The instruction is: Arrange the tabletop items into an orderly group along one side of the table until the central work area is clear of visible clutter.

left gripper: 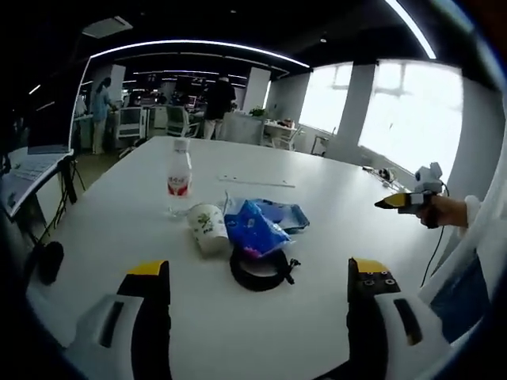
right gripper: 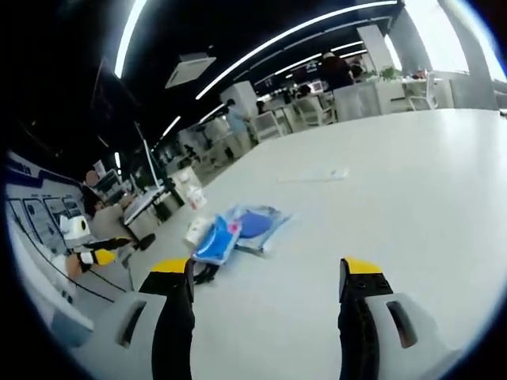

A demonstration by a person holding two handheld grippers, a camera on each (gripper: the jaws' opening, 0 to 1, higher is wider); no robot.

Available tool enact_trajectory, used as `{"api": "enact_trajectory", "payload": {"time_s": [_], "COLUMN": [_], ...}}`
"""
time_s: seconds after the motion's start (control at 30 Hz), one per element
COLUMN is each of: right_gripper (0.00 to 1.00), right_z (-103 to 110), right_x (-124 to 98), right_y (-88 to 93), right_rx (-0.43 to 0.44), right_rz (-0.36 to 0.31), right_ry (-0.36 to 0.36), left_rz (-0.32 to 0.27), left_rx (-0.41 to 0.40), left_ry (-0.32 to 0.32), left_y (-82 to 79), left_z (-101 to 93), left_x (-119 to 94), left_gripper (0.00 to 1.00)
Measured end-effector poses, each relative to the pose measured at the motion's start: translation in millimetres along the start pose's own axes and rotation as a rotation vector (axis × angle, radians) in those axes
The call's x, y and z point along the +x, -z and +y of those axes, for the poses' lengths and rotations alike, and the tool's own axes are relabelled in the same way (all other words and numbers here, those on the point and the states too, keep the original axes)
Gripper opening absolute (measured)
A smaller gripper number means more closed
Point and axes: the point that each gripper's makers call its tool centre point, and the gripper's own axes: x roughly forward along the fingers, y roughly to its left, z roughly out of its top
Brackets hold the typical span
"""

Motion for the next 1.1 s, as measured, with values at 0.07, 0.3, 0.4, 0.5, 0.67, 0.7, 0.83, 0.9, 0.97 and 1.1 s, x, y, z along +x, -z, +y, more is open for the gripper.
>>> {"api": "enact_trajectory", "payload": {"time_s": [0.07, 0.3, 0.4, 0.5, 0.67, 0.7, 0.83, 0.9, 0.97, 1.1], "right_gripper": [0.74, 0.74, 0.73, 0.72, 0.71, 0.70, 0.70, 0.70, 0.69, 0.68], "right_z": [-1.1, -13.7, -17.2, -15.9, -14.9, -13.6, -16.9, -22.7, -26.0, -29.3], "right_x": [-3.5, -18.8, -18.5, -18.4, -18.7, -20.4, -26.6, -29.0, -30.6, -32.2], "right_y": [-2.1, -14.5, -12.6, -11.7, -0.9, -0.4, 5.7, 9.4, 9.7, 6.7], "right_rx": [0.010, 0.022, 0.033, 0.041, 0.067, 0.064, 0.061, 0.077, 0.089, 0.118], "right_rz": [-0.006, -0.031, -0.029, -0.038, -0.018, -0.017, -0.004, 0.002, 0.001, -0.020], "right_ry": [0.009, 0.054, 0.073, 0.082, 0.097, 0.098, 0.111, 0.131, 0.146, 0.171], "left_rz": [0.001, -0.018, -0.031, -0.015, -0.008, -0.010, 0.052, 0.070, 0.069, 0.072], "left_rx": [-0.028, -0.048, -0.056, -0.061, -0.154, -0.164, -0.163, -0.188, -0.225, -0.258], "left_ry": [0.002, 0.003, 0.016, -0.006, -0.069, -0.075, -0.116, -0.124, -0.117, -0.104], "left_y": [-2.6, -22.3, -30.5, -31.7, -29.4, -29.4, -18.3, -15.0, -15.4, -16.3], "left_z": [1.5, 1.2, 1.3, 12.7, 36.2, 39.3, 55.9, 62.5, 65.5, 68.9], "left_x": [8.3, 41.5, 51.7, 64.9, 80.4, 83.3, 99.1, 108.3, 117.0, 134.7], "left_gripper": [0.95, 0.91, 0.91, 0.89, 0.85, 0.86, 0.84, 0.83, 0.84, 0.89]}}
